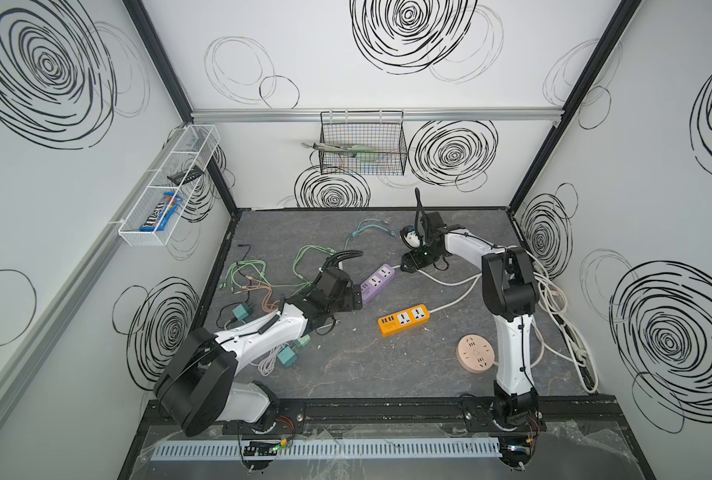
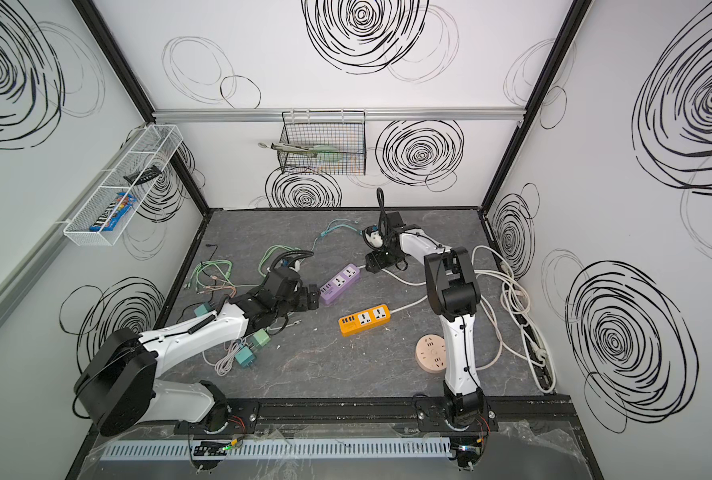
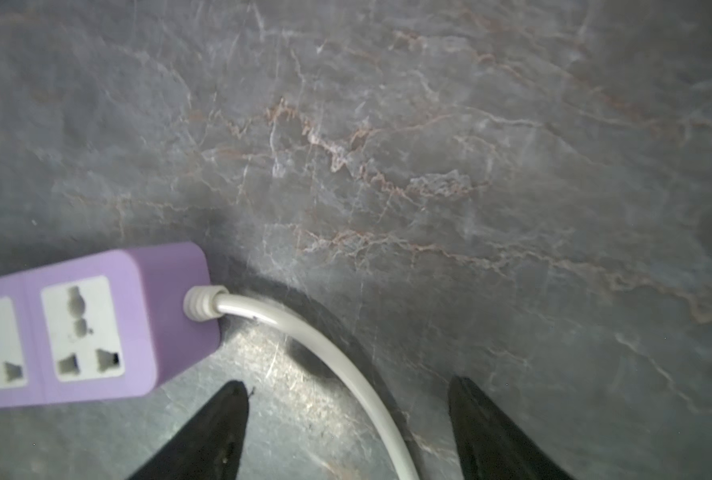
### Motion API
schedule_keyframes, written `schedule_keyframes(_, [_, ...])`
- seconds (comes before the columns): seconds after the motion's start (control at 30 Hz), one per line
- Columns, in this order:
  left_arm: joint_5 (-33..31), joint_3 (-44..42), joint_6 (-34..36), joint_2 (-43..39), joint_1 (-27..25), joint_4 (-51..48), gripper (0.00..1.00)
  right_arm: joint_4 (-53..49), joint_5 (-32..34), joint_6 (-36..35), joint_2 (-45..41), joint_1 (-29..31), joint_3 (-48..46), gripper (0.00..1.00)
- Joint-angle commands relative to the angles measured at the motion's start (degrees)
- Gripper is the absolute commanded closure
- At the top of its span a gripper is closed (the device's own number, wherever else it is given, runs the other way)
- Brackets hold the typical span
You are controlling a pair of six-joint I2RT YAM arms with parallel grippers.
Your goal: Insert the plug
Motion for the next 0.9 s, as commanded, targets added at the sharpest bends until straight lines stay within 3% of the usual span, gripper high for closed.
schedule_keyframes(0.0, [-1.1,1.2,0.6,-1.9,1.1,-0.1,0.04,-5.3,6.8,-4.3,-0.9,1.0,-1.8,0.37])
schedule_keyframes(0.23, [-1.9,1.7,1.4,-3.9,3.5,-1.9,0.04,-1.8,10.4,-0.8,-7.1,1.3,-11.7,0.67])
schedule_keyframes(0.43, [-4.5,2.5,0.0,-5.8,4.8,-6.2,0.04,-1.5,11.1,0.6,-13.0,1.0,-19.1,0.68])
schedule_keyframes(0.53, [-6.3,2.5,-2.1,-6.4,5.9,-9.6,0.04,-0.4,10.9,1.0,-14.9,0.9,-21.0,0.62])
schedule_keyframes(0.73, [-14.4,3.4,-4.3,-7.8,6.2,-23.1,0.04,5.7,8.0,5.7,-20.3,0.8,-20.0,0.24])
schedule_keyframes(0.87, [-9.1,-0.6,-3.8,-9.6,6.9,-26.5,0.04,13.0,12.2,10.9,-26.0,0.7,-21.9,0.06])
